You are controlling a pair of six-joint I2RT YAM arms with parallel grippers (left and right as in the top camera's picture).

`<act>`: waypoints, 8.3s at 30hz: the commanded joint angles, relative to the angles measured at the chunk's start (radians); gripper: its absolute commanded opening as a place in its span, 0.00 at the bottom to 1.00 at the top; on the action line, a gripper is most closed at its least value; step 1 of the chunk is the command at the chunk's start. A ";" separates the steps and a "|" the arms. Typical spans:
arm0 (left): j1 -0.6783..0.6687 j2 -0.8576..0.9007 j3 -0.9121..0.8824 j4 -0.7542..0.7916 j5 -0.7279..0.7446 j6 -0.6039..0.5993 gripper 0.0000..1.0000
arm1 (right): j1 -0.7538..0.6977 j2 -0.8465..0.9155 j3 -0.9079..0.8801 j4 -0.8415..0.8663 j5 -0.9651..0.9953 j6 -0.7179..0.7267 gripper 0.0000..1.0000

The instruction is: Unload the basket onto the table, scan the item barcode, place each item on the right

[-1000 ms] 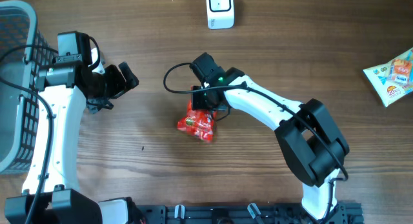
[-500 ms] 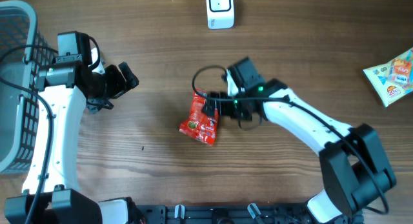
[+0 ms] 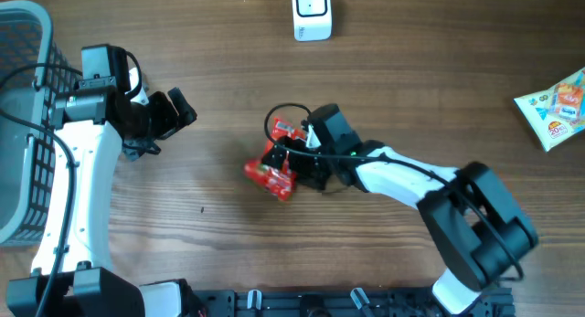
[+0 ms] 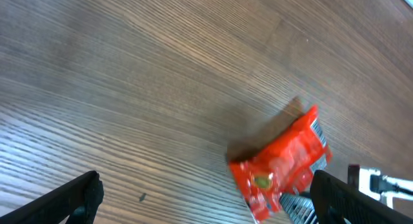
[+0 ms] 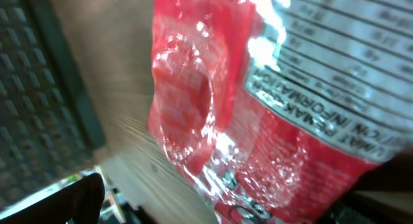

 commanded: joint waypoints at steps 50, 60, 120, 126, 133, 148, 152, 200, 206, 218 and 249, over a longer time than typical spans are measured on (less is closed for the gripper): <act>-0.518 0.306 -0.327 0.384 0.483 0.014 1.00 | -0.314 -0.277 -0.031 -0.658 0.098 -0.666 0.86; -0.518 0.393 -0.327 0.403 0.591 0.095 0.08 | -0.538 -0.277 -0.031 -0.740 -0.027 -0.790 0.86; -0.301 0.233 -0.302 0.311 0.140 -0.177 1.00 | -0.402 -0.321 -0.013 0.085 -0.318 -0.712 0.04; -0.301 0.233 -0.302 0.414 0.073 -0.196 1.00 | -0.402 -0.326 -0.013 0.238 -0.317 -0.790 0.04; -0.301 0.233 -0.238 0.556 -0.377 -0.189 1.00 | -0.402 -0.318 -0.014 0.293 -0.310 -1.144 0.04; -0.301 0.233 -0.240 0.547 -0.427 -0.189 1.00 | -0.462 -0.318 -0.013 0.565 -0.403 -1.197 0.04; -0.301 0.233 -0.240 0.547 -0.427 -0.189 1.00 | -0.556 -0.318 -0.013 0.591 -0.378 -1.124 0.04; -0.301 0.233 -0.240 0.547 -0.427 -0.189 1.00 | -0.160 0.587 0.711 0.879 0.947 -2.518 0.04; -0.301 0.233 -0.240 0.547 -0.427 -0.189 1.00 | -0.401 0.587 0.711 0.864 1.445 -2.275 0.04; -0.301 0.233 -0.240 0.547 -0.427 -0.189 1.00 | -0.925 0.587 0.682 0.633 1.931 -1.982 0.57; -0.301 0.233 -0.240 0.547 -0.427 -0.189 1.00 | -0.677 -0.318 0.680 -0.651 0.467 -0.705 1.00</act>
